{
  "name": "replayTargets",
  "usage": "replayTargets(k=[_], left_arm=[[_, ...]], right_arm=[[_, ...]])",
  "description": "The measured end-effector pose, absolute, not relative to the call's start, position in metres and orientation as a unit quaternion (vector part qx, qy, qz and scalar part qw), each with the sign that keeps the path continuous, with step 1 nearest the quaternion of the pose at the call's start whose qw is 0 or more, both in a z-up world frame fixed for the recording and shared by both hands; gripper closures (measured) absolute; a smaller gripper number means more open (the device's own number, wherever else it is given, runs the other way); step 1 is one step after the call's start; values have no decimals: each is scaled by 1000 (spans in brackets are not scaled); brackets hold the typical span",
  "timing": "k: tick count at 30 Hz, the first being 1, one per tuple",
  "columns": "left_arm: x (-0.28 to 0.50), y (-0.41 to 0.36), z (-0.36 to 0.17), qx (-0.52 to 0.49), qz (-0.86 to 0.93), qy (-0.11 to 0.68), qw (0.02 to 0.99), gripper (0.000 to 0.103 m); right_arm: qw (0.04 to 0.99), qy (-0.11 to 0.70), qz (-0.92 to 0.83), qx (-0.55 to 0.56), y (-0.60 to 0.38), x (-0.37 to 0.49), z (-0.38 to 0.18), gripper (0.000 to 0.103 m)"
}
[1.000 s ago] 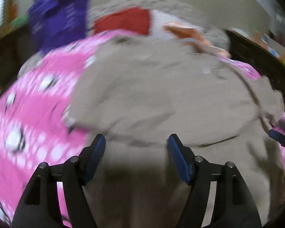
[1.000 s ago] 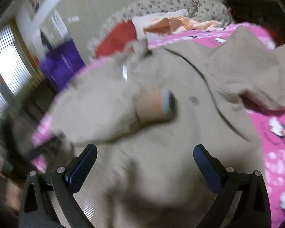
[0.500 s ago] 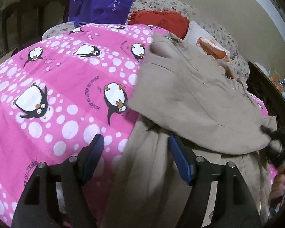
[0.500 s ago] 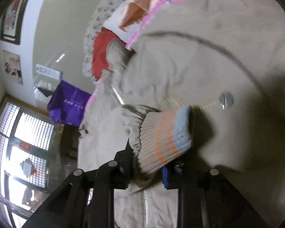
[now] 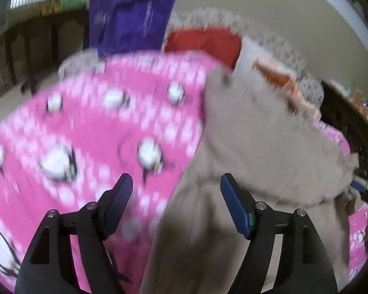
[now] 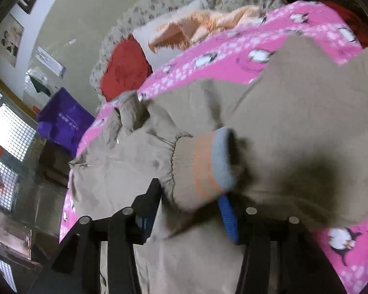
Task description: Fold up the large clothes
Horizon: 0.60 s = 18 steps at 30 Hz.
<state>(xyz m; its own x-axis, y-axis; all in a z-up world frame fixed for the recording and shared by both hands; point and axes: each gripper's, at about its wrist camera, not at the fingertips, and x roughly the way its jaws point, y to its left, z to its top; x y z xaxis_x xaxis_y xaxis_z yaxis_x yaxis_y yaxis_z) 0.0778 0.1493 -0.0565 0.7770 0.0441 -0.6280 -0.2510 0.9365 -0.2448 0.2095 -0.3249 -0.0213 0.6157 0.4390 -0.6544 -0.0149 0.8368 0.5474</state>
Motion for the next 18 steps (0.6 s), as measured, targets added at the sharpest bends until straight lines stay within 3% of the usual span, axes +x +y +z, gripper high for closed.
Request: replayTargets(k=[1, 2, 5, 7, 9, 11, 15, 18], left_arm=[[84, 144, -45, -150, 68, 314, 935, 29], [92, 138, -38, -138, 57, 310, 939, 29], [130, 114, -19, -102, 18, 303, 947, 29], [160, 103, -16, -81, 21, 306, 948, 30], [185, 101, -23, -70, 28, 319, 945, 30], [205, 103, -38, -67, 41, 343, 936, 36], [230, 115, -86, -75, 70, 397, 912, 36], [226, 117, -100, -78, 60, 391, 915, 35]], right_arm=[[873, 402, 123, 250, -337, 200, -16, 43], [886, 381, 106, 241, -344, 189, -7, 41], [904, 348, 97, 228, -344, 182, 6, 41], [912, 341, 123, 192, -319, 186, 12, 56], [919, 337, 150, 136, -286, 201, 16, 63], [920, 354, 137, 92, -269, 213, 7, 64], [909, 401, 69, 88, -269, 246, -43, 78], [908, 405, 63, 88, -281, 250, -71, 77]])
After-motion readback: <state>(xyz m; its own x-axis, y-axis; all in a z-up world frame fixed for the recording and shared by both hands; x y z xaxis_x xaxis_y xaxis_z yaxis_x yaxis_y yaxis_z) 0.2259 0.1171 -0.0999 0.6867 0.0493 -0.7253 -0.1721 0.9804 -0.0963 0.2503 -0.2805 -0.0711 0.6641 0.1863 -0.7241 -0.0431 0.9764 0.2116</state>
